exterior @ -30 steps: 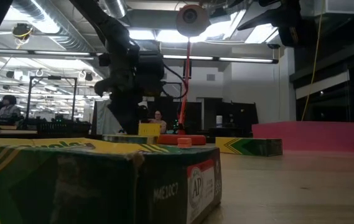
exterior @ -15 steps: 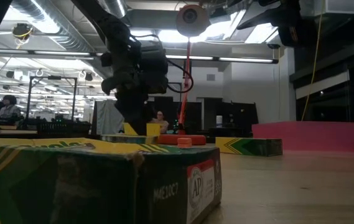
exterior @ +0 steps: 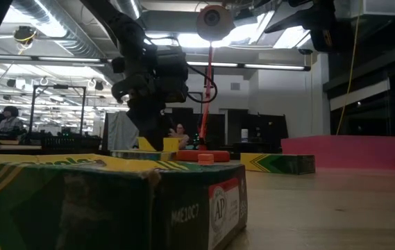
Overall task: Pick & Place School Supplies
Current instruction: Adjust the yellow crayon box
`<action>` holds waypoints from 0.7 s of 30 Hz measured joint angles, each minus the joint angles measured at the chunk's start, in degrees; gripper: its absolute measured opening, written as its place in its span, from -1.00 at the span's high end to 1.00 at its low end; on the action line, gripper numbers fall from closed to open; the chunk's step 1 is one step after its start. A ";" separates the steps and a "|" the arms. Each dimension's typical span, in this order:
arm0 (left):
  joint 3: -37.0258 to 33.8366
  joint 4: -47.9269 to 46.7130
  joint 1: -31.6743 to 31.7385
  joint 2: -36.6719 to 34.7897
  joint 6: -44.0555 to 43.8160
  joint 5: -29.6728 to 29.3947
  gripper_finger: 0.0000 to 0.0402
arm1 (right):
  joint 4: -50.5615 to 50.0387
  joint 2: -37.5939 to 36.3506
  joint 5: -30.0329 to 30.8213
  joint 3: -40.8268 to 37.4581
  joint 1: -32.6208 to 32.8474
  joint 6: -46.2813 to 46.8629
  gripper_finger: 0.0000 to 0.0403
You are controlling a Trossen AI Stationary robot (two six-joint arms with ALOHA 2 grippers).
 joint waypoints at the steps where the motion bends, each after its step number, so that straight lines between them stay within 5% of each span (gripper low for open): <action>1: 0.00 0.00 -0.19 0.00 0.02 -0.04 0.64 | 0.01 0.00 0.02 0.00 0.00 0.02 0.17; 21: -3.34 9.11 3.59 -0.01 -2.10 -7.43 0.64 | 0.83 0.00 0.45 0.00 0.00 -0.01 0.17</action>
